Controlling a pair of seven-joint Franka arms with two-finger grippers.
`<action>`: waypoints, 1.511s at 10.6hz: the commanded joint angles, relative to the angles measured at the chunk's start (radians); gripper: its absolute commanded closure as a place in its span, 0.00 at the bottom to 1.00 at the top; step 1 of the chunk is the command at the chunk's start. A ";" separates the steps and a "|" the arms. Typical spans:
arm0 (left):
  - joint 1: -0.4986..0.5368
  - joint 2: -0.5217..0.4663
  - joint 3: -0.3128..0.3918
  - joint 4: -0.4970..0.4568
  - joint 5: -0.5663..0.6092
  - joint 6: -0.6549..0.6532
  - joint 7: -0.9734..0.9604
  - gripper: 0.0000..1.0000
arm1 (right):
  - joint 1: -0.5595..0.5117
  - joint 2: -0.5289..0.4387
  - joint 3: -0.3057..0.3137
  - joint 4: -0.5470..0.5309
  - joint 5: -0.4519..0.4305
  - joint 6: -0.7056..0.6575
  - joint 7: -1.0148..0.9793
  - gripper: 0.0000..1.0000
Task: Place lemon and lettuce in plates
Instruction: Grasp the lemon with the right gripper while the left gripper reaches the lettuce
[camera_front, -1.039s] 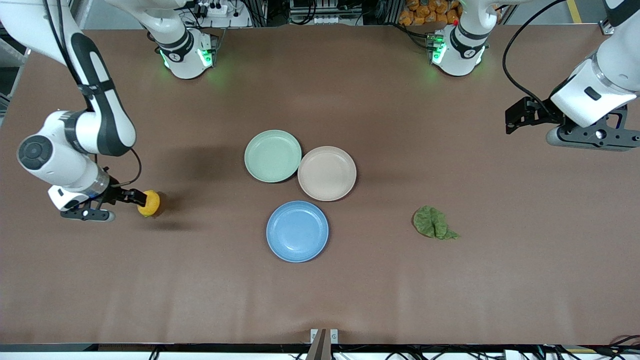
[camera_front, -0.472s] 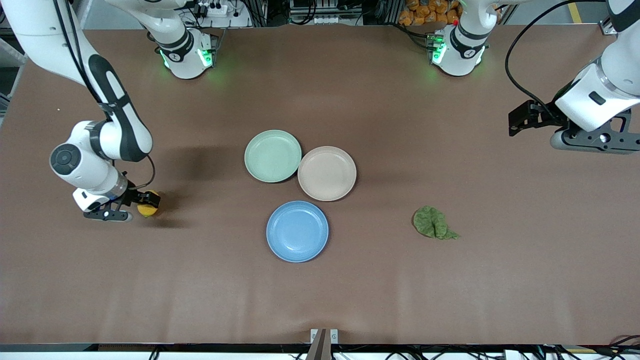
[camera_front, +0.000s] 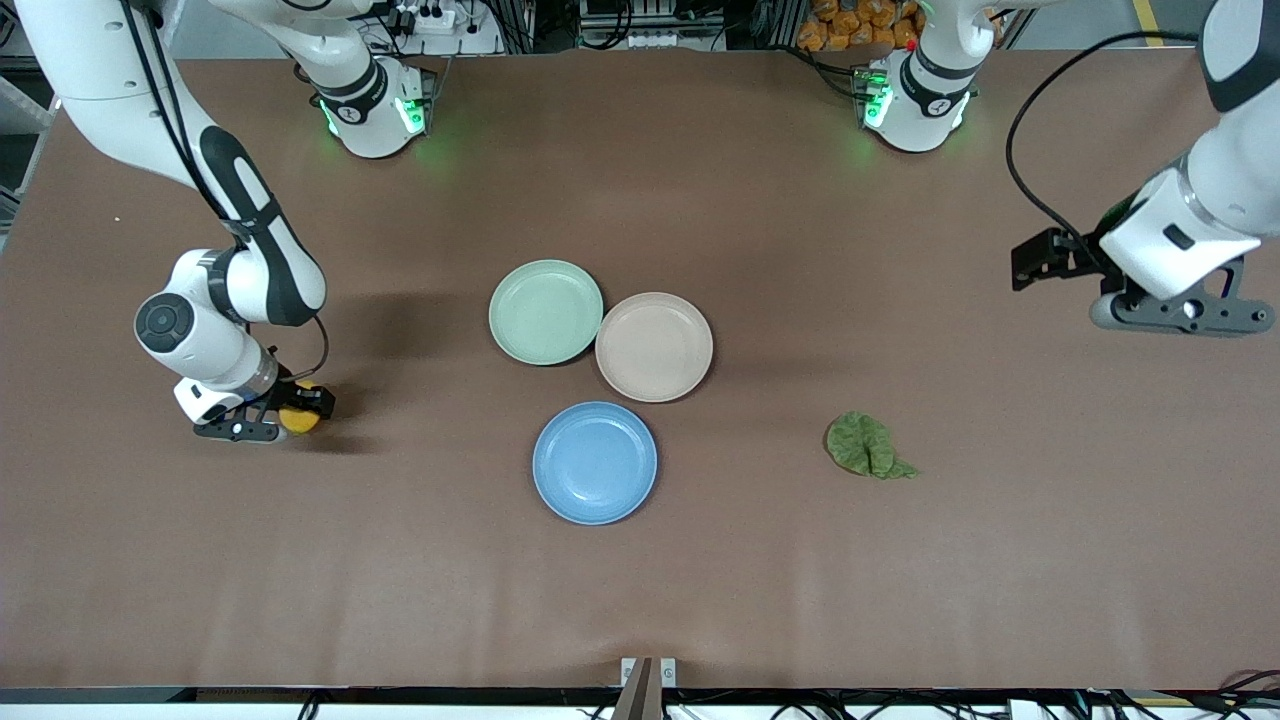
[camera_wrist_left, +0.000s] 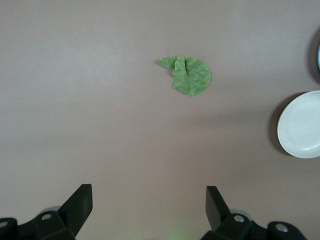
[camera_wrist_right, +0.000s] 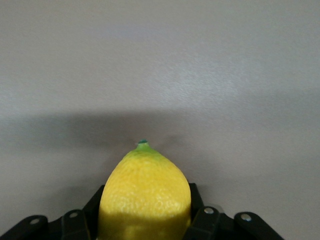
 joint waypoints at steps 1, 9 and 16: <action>0.006 0.067 -0.004 0.001 -0.004 0.091 0.010 0.00 | 0.005 -0.019 0.014 0.011 0.006 -0.017 0.024 0.72; 0.006 0.340 -0.004 -0.004 0.018 0.421 -0.037 0.00 | 0.051 0.000 0.197 0.229 0.008 -0.186 0.289 0.82; -0.060 0.510 -0.003 0.001 0.019 0.594 -0.393 0.00 | 0.242 0.221 0.266 0.560 -0.006 -0.170 0.624 0.79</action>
